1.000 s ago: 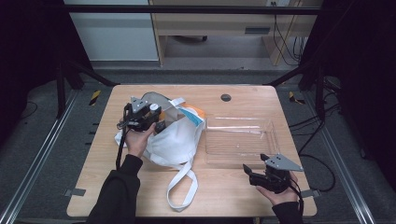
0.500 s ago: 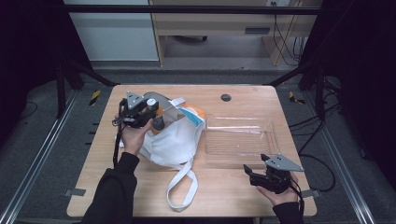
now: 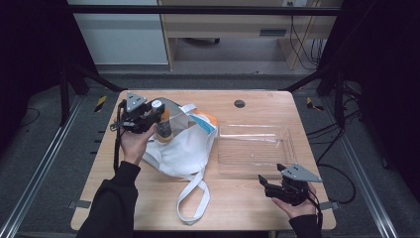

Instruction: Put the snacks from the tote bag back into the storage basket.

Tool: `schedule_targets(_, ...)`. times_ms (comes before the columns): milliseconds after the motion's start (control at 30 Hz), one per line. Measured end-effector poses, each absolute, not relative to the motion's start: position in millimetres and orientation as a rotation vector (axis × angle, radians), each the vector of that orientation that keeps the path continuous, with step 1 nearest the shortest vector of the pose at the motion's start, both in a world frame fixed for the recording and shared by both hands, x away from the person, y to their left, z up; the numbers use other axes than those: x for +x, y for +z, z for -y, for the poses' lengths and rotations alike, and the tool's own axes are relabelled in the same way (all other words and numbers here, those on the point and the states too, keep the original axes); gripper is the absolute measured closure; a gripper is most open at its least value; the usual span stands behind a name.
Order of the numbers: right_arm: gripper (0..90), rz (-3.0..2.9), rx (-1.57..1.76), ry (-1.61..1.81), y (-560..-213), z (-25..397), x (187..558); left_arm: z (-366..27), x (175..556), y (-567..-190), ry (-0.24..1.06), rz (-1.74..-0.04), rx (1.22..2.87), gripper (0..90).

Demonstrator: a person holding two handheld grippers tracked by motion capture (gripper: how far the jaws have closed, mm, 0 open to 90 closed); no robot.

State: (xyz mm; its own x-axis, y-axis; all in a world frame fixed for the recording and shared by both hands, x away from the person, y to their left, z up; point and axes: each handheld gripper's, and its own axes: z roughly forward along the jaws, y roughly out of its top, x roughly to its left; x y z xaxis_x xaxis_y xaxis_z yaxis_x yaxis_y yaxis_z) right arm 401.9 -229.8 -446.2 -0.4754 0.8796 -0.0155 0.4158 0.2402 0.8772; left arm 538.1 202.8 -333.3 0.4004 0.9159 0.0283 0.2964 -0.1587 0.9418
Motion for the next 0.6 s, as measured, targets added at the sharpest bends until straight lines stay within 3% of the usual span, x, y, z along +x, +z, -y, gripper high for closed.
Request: schedule_targets(600, 23.4, -1.996, 1.178, 1.168, -446, 230, 401, -196, 511, -292, 0.794, -1.007, 1.705, 58.7)
